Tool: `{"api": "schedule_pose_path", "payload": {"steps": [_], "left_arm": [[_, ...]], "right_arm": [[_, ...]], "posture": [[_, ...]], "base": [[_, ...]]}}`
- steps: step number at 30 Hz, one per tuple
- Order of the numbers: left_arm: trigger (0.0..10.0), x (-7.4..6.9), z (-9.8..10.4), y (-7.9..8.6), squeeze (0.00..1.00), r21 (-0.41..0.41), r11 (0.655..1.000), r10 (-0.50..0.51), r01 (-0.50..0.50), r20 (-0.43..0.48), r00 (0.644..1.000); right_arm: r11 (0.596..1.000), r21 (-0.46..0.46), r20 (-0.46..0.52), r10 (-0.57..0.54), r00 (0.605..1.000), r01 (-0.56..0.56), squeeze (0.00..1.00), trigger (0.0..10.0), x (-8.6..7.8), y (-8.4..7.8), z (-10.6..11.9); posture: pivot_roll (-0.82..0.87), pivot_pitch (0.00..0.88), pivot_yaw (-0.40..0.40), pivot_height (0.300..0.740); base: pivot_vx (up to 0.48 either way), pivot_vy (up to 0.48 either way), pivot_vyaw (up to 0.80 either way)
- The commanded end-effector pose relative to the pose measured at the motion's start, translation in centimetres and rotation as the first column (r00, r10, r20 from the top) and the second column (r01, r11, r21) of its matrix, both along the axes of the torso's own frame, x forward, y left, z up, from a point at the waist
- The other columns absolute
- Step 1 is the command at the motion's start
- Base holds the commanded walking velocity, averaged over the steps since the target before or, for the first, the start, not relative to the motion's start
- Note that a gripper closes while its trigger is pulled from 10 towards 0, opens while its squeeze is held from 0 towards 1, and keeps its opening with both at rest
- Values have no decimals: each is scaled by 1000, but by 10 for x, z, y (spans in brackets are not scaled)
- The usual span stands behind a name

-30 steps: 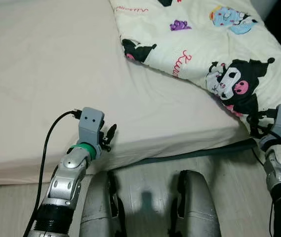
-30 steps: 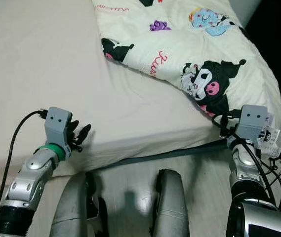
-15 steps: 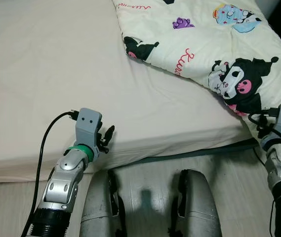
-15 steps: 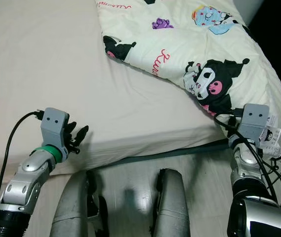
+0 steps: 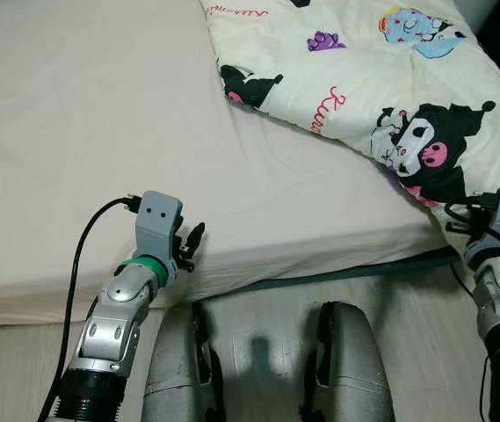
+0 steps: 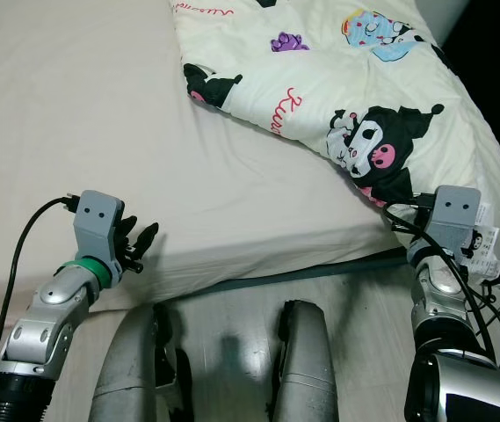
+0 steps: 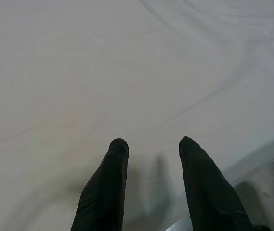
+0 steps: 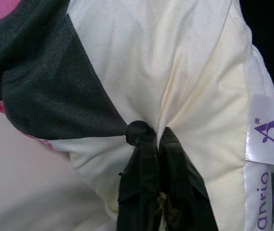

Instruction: Clean up the room

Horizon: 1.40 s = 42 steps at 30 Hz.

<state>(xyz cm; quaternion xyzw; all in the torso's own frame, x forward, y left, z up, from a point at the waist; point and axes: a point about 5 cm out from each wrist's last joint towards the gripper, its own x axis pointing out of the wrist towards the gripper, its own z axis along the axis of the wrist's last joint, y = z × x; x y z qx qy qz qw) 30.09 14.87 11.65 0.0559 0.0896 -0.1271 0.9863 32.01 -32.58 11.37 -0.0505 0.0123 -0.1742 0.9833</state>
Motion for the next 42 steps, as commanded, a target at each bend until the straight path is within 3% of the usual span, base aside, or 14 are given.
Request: {"api": "schedule_pose_path", "payload": {"steps": [1,8,15,17,21,24,25,29,30,32,33,34,35,42], "left_arm": [[10000,-2,-10,-2,0,2,1000,-4,5,-43,999],[10000,-1,-9,-10,0,-13,1000,-25,25,-41,999],[10000,0,-11,-16,0,-18,999,-50,49,-46,998],[10000,0,-13,-16,0,-20,999,-49,48,-50,998],[10000,0,-13,-18,0,-24,998,-51,50,-51,997],[10000,0,-13,-21,0,-30,998,-57,56,-49,997],[10000,1,-13,-21,0,-30,998,-57,56,-50,997],[10000,1,-13,-21,0,-31,998,-57,56,-51,997],[10000,1,-13,-21,0,-30,998,-58,57,-51,997],[10000,1,-13,-21,0,-30,998,-58,57,-51,997],[10000,2,-13,-20,0,-27,998,-57,55,-49,997],[10000,2,-12,-20,0,-26,998,-56,55,-48,997],[10000,2,-12,-19,0,-25,998,-54,53,-47,997],[10000,2,-12,-19,0,-24,998,-51,50,-48,998]], "right_arm": [[992,-4,-19,124,992,-124,0,0,3,18,-8],[908,4,-13,419,908,-419,0,0,6,59,-17],[658,68,-74,753,654,-750,0,0,-24,119,-47],[528,123,-98,849,519,-840,0,0,-46,139,-58],[430,161,-109,902,417,-888,0,0,-62,153,-63],[506,108,-96,862,498,-856,0,0,-56,149,-58],[616,55,-79,787,612,-786,0,6235,-43,136,-51],[683,24,-62,730,681,-730,0,6235,-35,127,-45],[787,-56,-22,614,789,-615,0,10000,-21,108,-30],[787,-56,-22,614,789,-615,0,10000,-21,108,-30],[905,-182,81,403,911,-384,0,10000,-4,74,3],[922,-210,110,353,929,-325,0,10000,-2,66,14],[934,-244,134,297,945,-259,922,10000,-1,55,26],[929,-361,176,158,972,-86,1000,10000,-3,23,53]], "posture": [[65,245,121,595],[50,244,115,595],[32,247,104,595],[25,248,101,595],[22,249,99,595],[16,250,100,595],[17,249,102,595],[17,249,102,595],[25,248,104,595],[25,248,104,595],[35,244,103,595],[35,244,103,595],[36,243,104,595],[36,244,106,595]], "base": [[0,0,0],[0,0,0],[0,0,0],[0,0,0],[0,0,0],[0,0,0],[0,0,0],[0,0,0],[0,0,0],[0,0,0],[0,0,0],[0,0,0],[0,0,0],[0,0,0]]}}
